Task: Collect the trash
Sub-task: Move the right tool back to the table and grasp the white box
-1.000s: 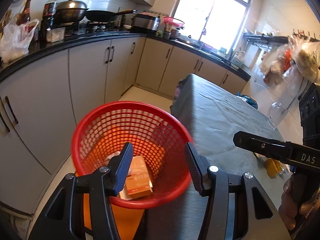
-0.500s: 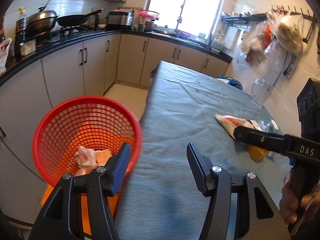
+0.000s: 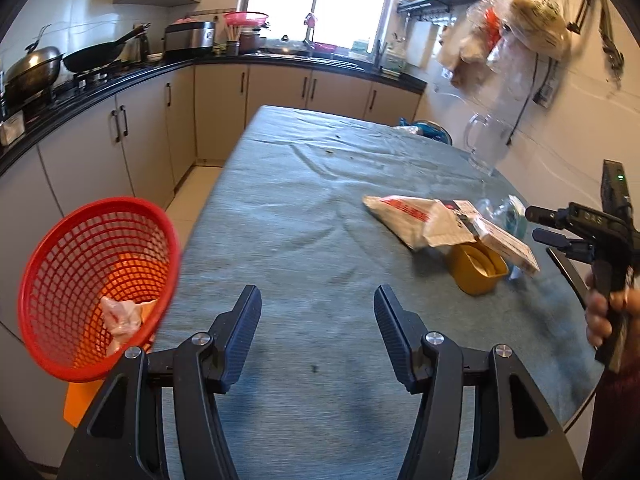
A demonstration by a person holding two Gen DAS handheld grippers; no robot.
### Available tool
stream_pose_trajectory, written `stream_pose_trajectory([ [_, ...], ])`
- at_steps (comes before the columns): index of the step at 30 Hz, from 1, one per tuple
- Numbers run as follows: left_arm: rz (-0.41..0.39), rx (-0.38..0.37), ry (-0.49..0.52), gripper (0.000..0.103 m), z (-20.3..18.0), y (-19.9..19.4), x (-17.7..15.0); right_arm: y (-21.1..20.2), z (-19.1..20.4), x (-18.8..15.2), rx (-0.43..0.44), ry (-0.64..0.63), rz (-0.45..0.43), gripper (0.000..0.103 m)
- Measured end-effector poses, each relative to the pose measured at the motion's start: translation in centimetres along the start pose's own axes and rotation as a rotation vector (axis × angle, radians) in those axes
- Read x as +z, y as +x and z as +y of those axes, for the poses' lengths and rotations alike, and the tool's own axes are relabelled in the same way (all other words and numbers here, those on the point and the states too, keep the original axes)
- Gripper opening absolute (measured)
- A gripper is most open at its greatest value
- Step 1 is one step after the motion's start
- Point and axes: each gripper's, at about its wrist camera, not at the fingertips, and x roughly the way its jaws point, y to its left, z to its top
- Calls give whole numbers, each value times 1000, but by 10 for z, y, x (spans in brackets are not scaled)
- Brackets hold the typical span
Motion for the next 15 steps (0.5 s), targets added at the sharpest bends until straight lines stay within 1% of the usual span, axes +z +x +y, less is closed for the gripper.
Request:
stream_pose_trajectory([
  [3,10,-6,16,58,-9,4,-2,8,-19,4,30,41,29,69],
  [5,17,-8,28,58,-14,5,-3,16,-20,2,82,58,60,69],
  [9,24,-9,42,58,-18,6,-5,24,-12,-7,143,32,117,70],
  [11,28,-10,44,58,-19,6,-5,21,-3,-18,183,0,159,71],
  [12,29,-11,44,58,-19,7,-4,19,4,-26,201,-35,185,71],
  [14,31,-16,42,58,-18,8,-4,17,18,-41,222,-109,229,72],
  [15,32,-18,42,58,-18,8,-3,15,25,-47,218,-147,243,72],
])
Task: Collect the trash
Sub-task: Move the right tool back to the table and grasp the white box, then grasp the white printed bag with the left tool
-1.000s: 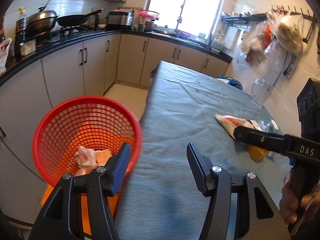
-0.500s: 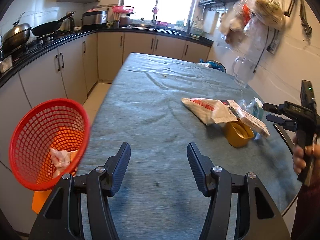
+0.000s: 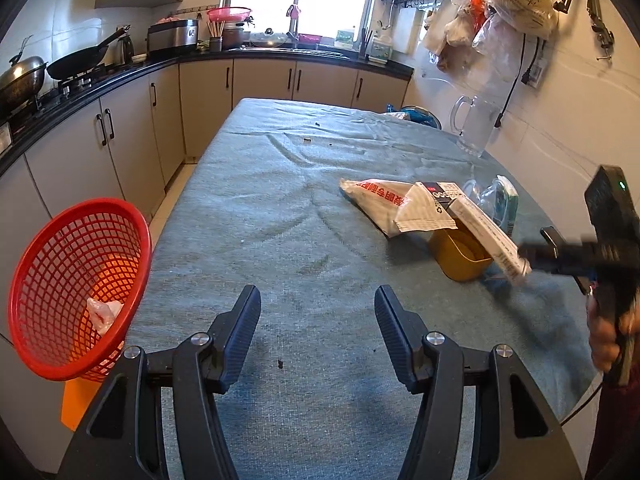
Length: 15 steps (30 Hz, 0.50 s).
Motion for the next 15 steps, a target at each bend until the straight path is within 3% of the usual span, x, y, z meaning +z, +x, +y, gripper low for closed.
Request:
stream_pose_trajectory([
  [5,7,-9,2,59,-3,3,-1,-3,12,-1,-169,-104,-64,75],
  [11,12,-6,7,59,-2,4,-2,9,10,15,-147,-41,-71,76],
  [15,15,-8,4,59,-2,6,0,16,11,19,-176,-20,-63,76],
])
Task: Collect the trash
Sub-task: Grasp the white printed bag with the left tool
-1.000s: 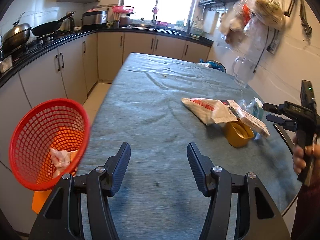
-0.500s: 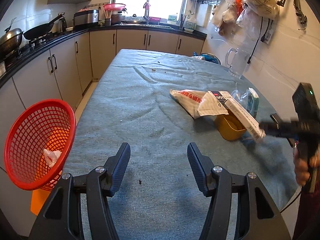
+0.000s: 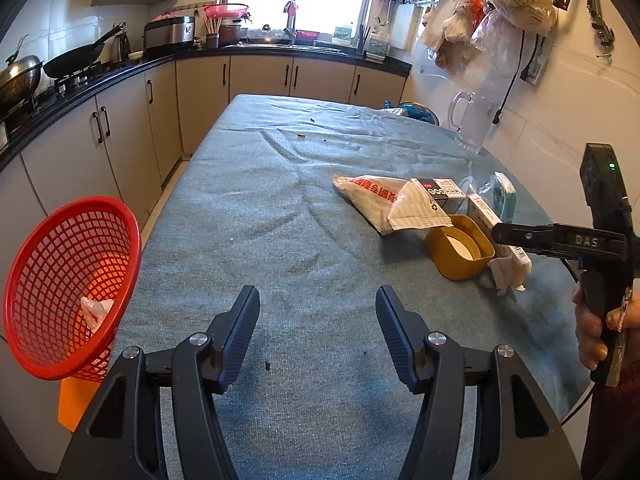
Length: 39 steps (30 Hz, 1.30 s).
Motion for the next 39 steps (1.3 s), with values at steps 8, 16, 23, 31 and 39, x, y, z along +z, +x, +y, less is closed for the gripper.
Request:
stream_pose_trajectory([
  [8,10,-4,14,63,-6,5,4,7,-27,-3,14,117,16,66],
  [16,43,-60,16,68,-23,18,26,-11,-39,-12,0,132,-28,21],
  [23,88,-86,-13,74,-41,43,61,-23,-45,-20,-21,128,-55,15],
  [31,210,-43,-11,74,-62,100,94,-28,-51,-22,-26,115,-77,17],
  [39,279,40,43,74,-76,136,92,-33,-51,-29,-7,83,-104,16],
])
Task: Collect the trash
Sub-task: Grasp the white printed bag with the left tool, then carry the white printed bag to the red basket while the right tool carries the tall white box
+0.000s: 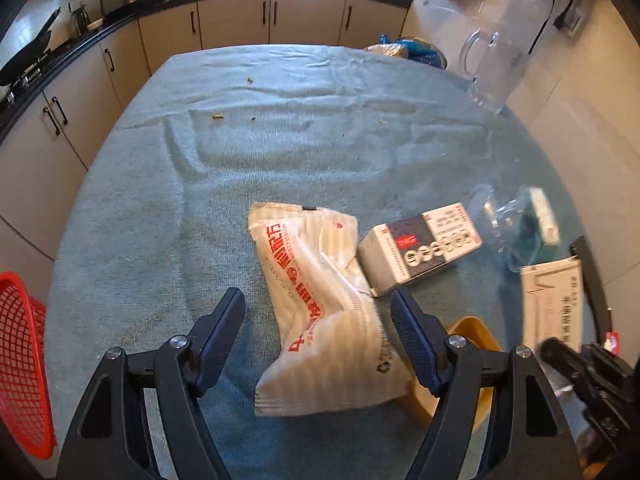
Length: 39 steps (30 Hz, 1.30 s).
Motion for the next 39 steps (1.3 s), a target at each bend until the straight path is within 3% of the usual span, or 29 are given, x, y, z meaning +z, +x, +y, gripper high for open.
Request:
stream_pose_trajectory([
  [3,-14,-1,11,66,2,4,-4,-2,-1,-2,17,2,-5,16],
  [4,-15,-11,16,53,3,6,-7,-3,-1,-3,26,3,-8,16],
  [6,-32,-7,32,51,2,5,-11,-5,1,-5,44,-1,-16,14],
  [10,-110,1,80,38,-1,-8,-23,-14,11,-8,78,-17,-46,14],
  [23,-337,29,71,37,19,-94,-84,-35,51,-22,133,-62,-100,14],
  [39,-389,17,23,37,50,-128,-115,-18,101,-28,178,-121,-50,14],
])
